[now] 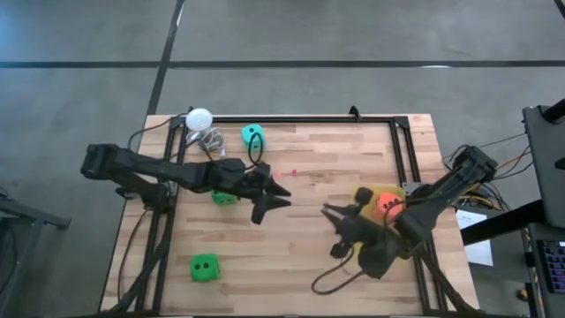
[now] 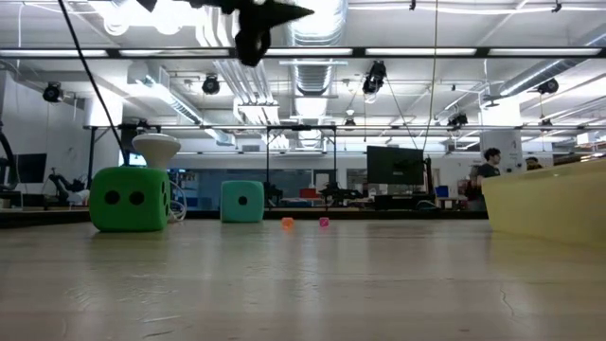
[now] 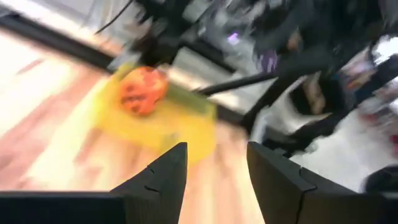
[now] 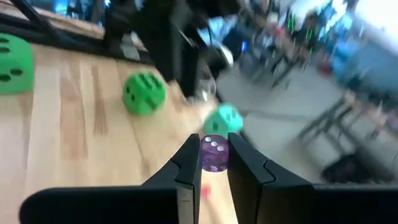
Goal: Pick & Place Dice
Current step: Put the small violet dice into the yellow bin
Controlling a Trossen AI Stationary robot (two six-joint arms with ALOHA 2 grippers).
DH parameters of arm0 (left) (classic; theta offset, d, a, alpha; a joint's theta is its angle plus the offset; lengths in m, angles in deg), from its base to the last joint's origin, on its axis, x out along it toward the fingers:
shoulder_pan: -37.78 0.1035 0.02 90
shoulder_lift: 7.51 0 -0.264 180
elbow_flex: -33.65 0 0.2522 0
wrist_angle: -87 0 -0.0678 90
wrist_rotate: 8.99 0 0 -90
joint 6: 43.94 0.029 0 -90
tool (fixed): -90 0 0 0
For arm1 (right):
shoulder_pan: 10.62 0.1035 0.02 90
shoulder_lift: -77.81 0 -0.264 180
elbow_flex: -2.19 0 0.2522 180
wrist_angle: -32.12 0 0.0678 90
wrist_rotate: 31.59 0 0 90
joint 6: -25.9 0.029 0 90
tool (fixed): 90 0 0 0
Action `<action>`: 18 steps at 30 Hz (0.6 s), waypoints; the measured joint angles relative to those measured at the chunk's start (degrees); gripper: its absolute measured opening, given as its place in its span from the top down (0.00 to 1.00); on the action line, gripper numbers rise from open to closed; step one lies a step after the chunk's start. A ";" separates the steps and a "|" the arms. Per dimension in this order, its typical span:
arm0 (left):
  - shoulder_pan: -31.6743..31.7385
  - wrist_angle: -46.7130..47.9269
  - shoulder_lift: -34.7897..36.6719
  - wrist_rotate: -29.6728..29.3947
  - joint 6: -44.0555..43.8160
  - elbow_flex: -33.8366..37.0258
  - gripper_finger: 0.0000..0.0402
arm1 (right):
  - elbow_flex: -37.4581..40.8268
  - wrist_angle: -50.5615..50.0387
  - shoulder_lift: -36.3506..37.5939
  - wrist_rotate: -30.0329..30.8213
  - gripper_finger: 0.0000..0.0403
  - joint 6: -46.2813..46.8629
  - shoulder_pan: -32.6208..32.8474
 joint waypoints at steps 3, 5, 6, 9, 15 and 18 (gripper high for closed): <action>0.18 4.88 2.56 -1.68 1.63 0.19 0.58 | 0.03 -16.03 1.96 -5.13 0.89 16.70 0.42; 0.15 6.49 4.02 -1.91 2.16 0.65 0.58 | 0.38 -25.20 2.52 -10.64 0.89 26.73 0.41; 0.10 7.22 4.25 -1.91 2.18 0.97 0.58 | 0.64 -29.15 2.85 -13.46 0.89 31.40 0.42; 0.14 8.87 4.60 -2.17 2.06 2.12 0.58 | 2.08 -37.60 3.10 -23.30 0.89 41.64 0.48; 0.11 8.90 4.64 -2.14 0.62 4.25 0.59 | 9.69 -39.75 3.01 -43.73 0.89 49.65 0.97; 0.08 9.04 4.96 -2.13 0.59 4.88 0.59 | 14.53 -39.44 2.99 -50.63 0.89 53.51 2.17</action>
